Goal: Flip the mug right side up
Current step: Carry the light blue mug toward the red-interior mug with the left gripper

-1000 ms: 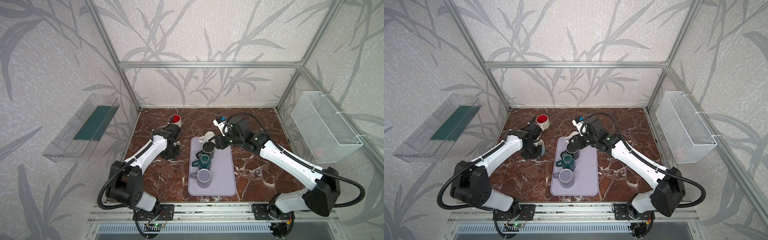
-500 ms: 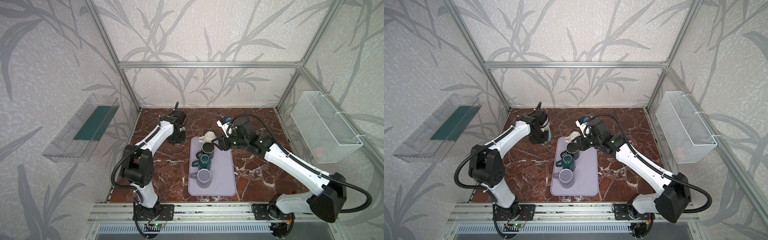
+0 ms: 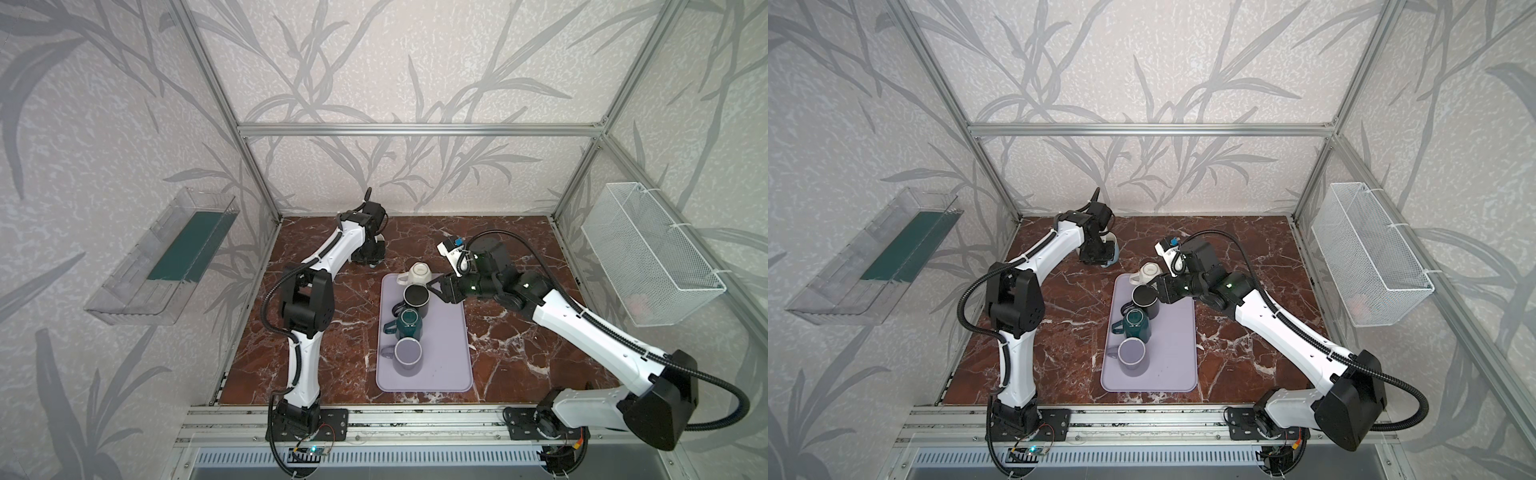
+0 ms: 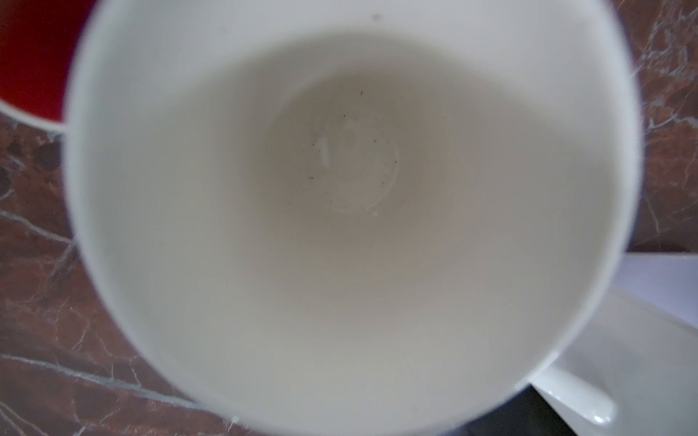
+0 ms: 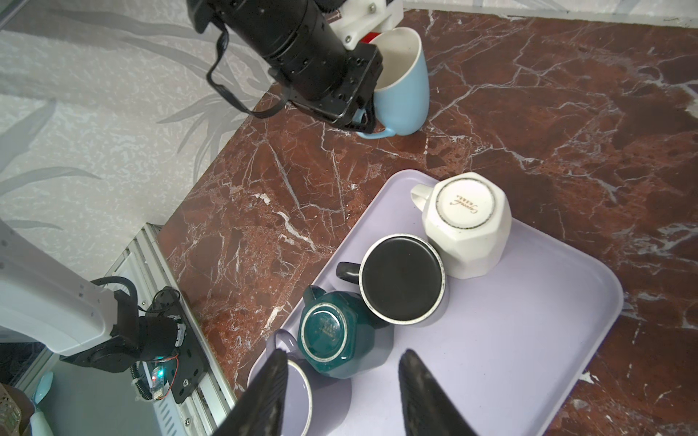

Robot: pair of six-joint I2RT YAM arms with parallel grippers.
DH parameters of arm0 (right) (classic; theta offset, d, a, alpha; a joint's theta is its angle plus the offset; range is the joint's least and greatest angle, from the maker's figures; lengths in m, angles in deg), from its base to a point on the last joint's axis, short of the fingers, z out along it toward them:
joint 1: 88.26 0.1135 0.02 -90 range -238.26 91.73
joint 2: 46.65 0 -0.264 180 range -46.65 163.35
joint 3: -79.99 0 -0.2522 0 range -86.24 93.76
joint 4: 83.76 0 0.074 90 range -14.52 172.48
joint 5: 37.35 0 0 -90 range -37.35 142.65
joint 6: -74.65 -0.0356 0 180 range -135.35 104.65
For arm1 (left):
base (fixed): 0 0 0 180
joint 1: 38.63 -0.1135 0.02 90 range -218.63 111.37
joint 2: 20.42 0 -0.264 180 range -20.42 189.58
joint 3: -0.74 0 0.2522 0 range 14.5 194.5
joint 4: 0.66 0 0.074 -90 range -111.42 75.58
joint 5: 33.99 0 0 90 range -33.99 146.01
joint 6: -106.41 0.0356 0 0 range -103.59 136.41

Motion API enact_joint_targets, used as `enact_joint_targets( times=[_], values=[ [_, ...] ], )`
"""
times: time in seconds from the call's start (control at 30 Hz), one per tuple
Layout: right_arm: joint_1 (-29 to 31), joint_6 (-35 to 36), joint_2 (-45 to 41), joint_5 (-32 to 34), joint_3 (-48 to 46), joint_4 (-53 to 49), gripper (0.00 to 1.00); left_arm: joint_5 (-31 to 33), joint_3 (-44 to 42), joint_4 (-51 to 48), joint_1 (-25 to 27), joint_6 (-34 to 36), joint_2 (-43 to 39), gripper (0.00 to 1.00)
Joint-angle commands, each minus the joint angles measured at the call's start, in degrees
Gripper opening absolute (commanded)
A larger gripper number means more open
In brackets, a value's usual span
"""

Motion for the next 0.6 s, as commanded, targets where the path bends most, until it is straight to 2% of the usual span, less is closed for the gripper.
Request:
enact_joint_targets(
  times=[0.0, 0.3, 0.57],
  values=[
    [-0.5, 0.1, -1.6, 0.4, -0.8, -1.3, 0.49, 1.9, 6.2, -2.2, 0.3, -0.8, 1.6, 0.00],
    [-0.7, -0.2, -2.6, 0.4, -1.6, -1.7, 0.49, 3.1, 17.1, -7.0, 0.3, -1.3, 9.3, 0.00],
    [-1.0, -0.2, -2.7, 0.1, -1.7, -1.8, 0.49, 3.5, 17.4, -7.0, 0.3, -1.8, 10.6, 0.00]
  ],
)
